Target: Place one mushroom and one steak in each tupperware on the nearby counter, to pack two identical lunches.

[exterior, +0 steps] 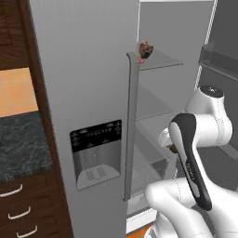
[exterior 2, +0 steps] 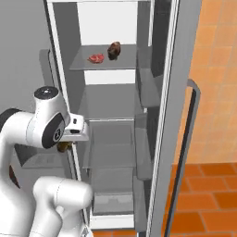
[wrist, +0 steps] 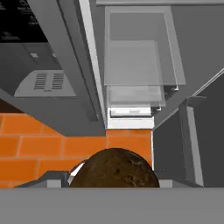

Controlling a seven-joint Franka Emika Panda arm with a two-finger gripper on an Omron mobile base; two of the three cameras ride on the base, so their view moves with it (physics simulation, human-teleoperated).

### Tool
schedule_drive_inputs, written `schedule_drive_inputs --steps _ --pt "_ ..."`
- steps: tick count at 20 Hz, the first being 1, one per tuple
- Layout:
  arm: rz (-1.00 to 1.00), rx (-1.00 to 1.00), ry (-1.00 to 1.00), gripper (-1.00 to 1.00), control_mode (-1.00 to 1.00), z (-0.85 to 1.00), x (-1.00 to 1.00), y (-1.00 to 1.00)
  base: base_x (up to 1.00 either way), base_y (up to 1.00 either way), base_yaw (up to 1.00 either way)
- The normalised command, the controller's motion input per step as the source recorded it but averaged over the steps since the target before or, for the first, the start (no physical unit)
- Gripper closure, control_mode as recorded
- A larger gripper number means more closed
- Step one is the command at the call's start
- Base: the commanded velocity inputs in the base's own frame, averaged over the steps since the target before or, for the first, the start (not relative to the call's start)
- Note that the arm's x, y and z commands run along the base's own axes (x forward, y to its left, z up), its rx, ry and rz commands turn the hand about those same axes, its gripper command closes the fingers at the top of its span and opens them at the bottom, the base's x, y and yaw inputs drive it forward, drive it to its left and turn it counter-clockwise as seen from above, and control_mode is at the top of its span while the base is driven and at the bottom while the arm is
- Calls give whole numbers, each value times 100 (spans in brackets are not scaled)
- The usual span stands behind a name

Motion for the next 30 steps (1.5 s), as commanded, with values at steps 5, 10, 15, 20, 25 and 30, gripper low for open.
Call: schedule_drive_inputs --steps 5,10,15,20,25,30 --pt "0 0 0 100 100 0 0 0 -55 100 11" --pt "0 0 0 100 100 0 0 0 -21 100 8" --pt "0 0 0 100 100 0 0 0 0 100 2" --pt "0 0 0 100 100 0 0 0 0 100 2" --pt "0 0 0 100 100 0 0 0 0 100 3" --pt "0 0 0 100 100 0 0 0 14 100 19"
